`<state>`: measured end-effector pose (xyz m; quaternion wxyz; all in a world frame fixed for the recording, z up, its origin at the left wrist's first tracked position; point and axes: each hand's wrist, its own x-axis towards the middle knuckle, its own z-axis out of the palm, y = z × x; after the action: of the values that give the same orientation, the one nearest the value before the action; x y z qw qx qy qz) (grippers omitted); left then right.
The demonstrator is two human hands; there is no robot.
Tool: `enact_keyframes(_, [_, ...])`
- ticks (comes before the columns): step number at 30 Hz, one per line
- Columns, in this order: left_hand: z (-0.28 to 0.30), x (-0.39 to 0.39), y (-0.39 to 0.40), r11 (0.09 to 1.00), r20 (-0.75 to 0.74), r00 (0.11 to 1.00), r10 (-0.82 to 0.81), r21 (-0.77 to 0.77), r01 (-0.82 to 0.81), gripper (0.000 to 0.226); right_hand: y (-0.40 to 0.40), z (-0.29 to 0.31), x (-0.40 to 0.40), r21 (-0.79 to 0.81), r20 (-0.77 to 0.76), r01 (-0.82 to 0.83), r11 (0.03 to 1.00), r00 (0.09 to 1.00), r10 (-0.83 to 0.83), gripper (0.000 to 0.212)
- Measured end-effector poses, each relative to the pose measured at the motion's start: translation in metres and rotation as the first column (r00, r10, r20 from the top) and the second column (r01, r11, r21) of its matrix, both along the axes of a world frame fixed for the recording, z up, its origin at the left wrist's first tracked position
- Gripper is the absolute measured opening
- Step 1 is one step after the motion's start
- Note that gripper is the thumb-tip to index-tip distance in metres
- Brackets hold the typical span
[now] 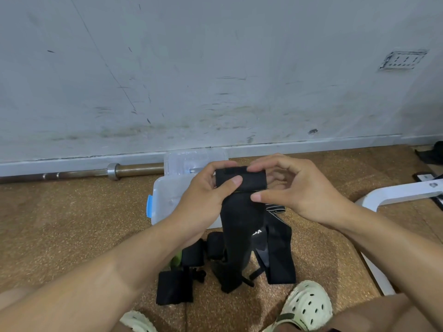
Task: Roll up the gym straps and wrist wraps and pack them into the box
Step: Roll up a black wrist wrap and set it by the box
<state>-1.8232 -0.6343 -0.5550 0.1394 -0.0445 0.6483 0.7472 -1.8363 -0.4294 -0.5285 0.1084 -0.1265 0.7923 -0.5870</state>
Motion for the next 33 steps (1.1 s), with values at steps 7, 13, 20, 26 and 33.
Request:
enact_keyframes(7, [0.000,0.000,-0.002,0.995,-0.073,0.994,-0.080,-0.057,0.076,0.037,0.004,0.000,-0.002,-0.239,0.336,-0.003,0.971,0.938,0.085,0.055])
enact_keyframes(13, [-0.004,0.002,-0.003,0.996,-0.042,0.995,-0.088,0.018,0.089,0.038,-0.002,-0.006,0.004,-0.071,0.215,-0.018,0.997,0.976,0.033,0.050])
enact_keyframes(20, [-0.013,0.008,0.002,0.998,0.002,0.998,-0.057,0.030,0.057,0.032,-0.012,-0.013,0.016,0.348,0.155,-0.082,0.934,0.988,0.029,0.071])
enact_keyframes(26, [-0.013,0.010,0.004,0.998,-0.010,0.999,-0.047,-0.030,0.047,0.032,-0.013,-0.022,0.016,0.228,0.058,0.037,0.973,0.997,-0.052,0.052])
enact_keyframes(33, [-0.002,0.006,0.008,0.997,0.034,0.998,-0.053,0.061,0.051,0.043,-0.013,-0.024,0.015,0.074,-0.154,0.133,0.988,0.981,-0.120,0.037])
